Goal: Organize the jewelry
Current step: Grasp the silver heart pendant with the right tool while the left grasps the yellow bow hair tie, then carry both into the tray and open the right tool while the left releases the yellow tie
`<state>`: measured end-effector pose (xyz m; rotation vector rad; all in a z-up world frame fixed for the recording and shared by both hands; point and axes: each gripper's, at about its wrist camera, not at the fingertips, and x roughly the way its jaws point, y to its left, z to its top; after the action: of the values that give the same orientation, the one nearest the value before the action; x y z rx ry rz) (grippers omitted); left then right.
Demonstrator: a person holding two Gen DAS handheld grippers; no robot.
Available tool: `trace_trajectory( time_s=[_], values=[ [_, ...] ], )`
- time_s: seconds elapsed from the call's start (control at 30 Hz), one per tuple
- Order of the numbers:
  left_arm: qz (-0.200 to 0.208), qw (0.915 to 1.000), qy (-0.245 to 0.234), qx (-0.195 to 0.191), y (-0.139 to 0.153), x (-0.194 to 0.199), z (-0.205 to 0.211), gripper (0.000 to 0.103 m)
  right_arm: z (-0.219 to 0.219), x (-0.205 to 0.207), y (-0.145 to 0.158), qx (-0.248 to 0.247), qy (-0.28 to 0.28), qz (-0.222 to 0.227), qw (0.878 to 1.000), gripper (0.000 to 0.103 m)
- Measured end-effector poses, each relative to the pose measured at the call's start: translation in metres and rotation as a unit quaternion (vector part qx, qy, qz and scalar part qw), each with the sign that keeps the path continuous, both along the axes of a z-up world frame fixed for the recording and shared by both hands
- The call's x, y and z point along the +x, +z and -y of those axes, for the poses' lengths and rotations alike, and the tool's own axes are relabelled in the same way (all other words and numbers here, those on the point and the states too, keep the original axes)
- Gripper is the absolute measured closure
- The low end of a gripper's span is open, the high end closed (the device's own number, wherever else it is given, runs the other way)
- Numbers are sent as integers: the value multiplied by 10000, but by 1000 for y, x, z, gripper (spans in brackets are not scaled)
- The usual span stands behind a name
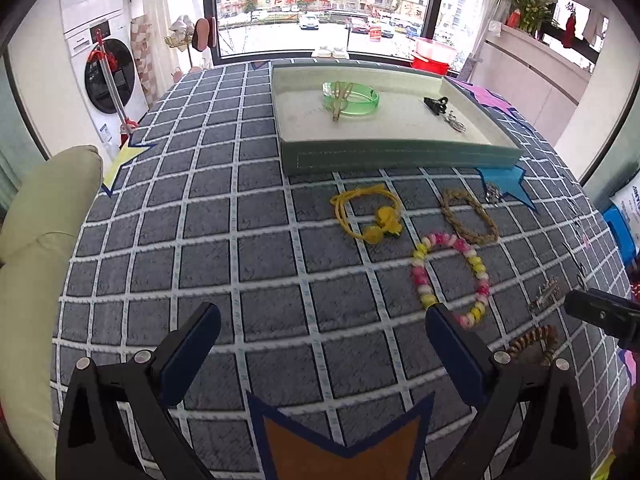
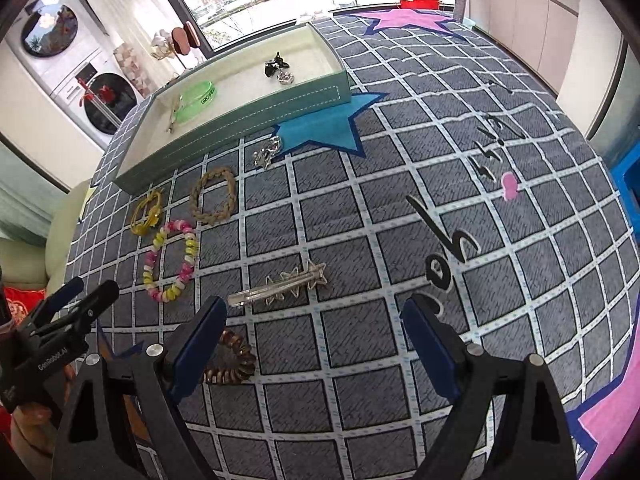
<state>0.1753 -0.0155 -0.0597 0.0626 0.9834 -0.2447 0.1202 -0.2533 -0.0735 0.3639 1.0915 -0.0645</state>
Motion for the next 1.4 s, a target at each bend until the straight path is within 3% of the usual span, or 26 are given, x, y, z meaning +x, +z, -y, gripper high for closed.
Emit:
trace_trajectory(
  time_s=[0.4,0.57,0.87,0.93,1.0,1.03,1.1,1.17,1.2,1.4],
  values=[
    [72,9996,-97,256,-10,43,6,0,-6,57,0,-432,179,44,9989,13],
    [5,9996,-154,251,-16,53,9,0,-9,81,-9,-517,233,-5,9984,27],
    [-53,9992,-251,304,-21,69,22,3,-25,114,-11,-745,360,103,9965,35],
    [-27,9991,-316,285,-20,70,27,10,-30,118,-11,-903,378,112,9951,42],
    [-10,9988,-386,286,-18,71,31,15,-36,121,-11,-1116,391,122,9929,61],
    [-1,9987,-423,274,-18,71,33,22,-37,121,-11,-1183,392,130,9921,65],
    [47,9982,-546,260,-15,70,38,36,-39,120,-10,-1221,405,168,9916,85],
    [92,9971,-716,257,-14,68,43,66,-39,120,-10,-1203,406,193,9917,86],
    [107,9965,-782,264,-13,67,46,74,-38,119,-9,-1185,401,218,9919,86],
    [63,9963,-844,-129,-8,63,40,76,-25,112,-2,-742,318,368,9961,87]
  ],
)
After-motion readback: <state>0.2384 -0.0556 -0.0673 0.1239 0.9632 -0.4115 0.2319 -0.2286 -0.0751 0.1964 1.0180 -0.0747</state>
